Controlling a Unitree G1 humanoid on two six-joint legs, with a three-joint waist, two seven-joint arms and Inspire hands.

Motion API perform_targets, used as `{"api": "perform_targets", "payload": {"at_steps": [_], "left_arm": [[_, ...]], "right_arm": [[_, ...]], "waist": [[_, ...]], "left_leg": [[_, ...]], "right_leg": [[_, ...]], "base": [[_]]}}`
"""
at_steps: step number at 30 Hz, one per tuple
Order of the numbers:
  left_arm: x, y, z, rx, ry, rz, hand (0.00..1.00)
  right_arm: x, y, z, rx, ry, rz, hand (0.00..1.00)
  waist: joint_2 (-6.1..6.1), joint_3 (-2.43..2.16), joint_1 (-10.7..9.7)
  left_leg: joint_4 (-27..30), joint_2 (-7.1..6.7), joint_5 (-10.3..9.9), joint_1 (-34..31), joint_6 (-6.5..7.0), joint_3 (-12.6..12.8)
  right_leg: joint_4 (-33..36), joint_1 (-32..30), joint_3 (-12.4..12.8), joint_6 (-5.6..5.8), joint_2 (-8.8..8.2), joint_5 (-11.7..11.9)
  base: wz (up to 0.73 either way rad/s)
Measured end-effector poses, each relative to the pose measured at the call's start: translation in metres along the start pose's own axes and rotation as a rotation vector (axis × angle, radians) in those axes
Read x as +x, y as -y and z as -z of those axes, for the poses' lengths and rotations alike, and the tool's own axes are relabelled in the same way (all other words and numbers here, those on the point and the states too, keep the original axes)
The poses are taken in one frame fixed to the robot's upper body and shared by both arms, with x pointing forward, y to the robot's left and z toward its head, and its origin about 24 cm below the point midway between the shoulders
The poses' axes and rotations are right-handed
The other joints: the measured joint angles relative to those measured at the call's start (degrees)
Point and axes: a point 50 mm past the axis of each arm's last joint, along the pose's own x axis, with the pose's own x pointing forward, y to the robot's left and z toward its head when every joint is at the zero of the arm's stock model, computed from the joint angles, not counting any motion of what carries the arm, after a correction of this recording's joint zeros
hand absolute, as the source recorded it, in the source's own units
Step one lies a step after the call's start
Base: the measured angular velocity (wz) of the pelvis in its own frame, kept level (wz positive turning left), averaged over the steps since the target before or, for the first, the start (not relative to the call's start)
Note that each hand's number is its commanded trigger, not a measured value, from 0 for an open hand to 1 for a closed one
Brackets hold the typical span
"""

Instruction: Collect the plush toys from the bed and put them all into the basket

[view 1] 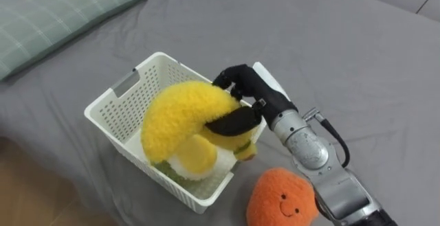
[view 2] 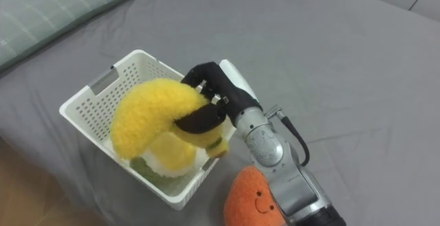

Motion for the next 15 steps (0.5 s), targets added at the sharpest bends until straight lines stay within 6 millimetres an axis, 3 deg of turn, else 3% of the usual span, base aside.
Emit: {"api": "perform_targets", "payload": {"at_steps": [15], "left_arm": [[0.0010, 0.0012, 0.0035, 0.007, -0.025, 0.011, 0.00]], "right_arm": [[0.0000, -0.0012, 0.0000, -0.001, 0.000, -0.023, 0.00]], "waist": [[0.00, 0.09, -0.02]], "left_leg": [[0.40, -0.02, 0.00, -0.64, 0.03, -0.03]], "right_leg": [[0.00, -0.30, 0.08, 0.02, 0.01, 0.01]], "base": [[0.00]]}}
